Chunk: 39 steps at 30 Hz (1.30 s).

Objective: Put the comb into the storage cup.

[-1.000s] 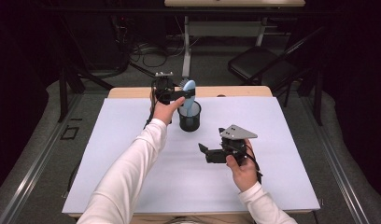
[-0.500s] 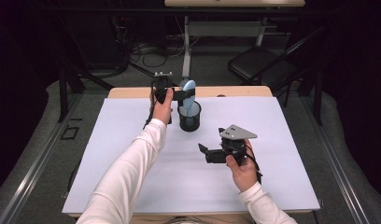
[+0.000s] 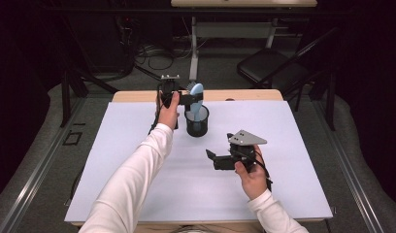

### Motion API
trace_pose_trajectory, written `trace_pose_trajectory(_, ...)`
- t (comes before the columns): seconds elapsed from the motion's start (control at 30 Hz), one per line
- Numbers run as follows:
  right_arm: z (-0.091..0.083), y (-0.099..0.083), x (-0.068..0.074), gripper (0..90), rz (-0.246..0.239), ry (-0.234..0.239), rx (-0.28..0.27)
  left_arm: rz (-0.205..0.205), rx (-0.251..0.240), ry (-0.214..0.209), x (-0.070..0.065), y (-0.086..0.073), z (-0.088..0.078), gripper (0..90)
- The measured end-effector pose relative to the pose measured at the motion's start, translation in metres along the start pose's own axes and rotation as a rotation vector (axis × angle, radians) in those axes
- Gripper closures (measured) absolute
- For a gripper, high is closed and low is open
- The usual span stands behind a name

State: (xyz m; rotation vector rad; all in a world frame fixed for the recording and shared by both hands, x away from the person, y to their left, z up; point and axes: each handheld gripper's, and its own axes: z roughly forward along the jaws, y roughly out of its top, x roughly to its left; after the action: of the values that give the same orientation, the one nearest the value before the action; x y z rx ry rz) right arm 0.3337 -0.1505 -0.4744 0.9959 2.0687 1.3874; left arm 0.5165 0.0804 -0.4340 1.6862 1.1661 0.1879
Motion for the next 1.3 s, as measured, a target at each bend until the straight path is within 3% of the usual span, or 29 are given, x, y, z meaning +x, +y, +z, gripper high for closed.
trace_pose_trajectory(0.2,0.0,0.0,0.0,7.0,0.0,-0.002,-0.001,0.005,-0.005,0.0,0.0,0.002,-0.005,0.5)
trace_pose_trajectory(0.47,0.001,-0.001,0.001,5.3,0.001,-0.005,0.001,0.05,0.007,0.004,-0.004,0.006,-0.015,0.5)
trace_pose_trajectory(0.9,0.0,0.0,0.0,0.0,0.007,0.001,0.003,0.103,0.031,-0.028,-0.011,0.009,-0.032,0.5)
trace_pose_trajectory(1.3,0.002,-0.001,0.0,0.0,0.008,0.005,0.021,0.109,0.031,-0.035,-0.008,0.005,-0.044,0.5)
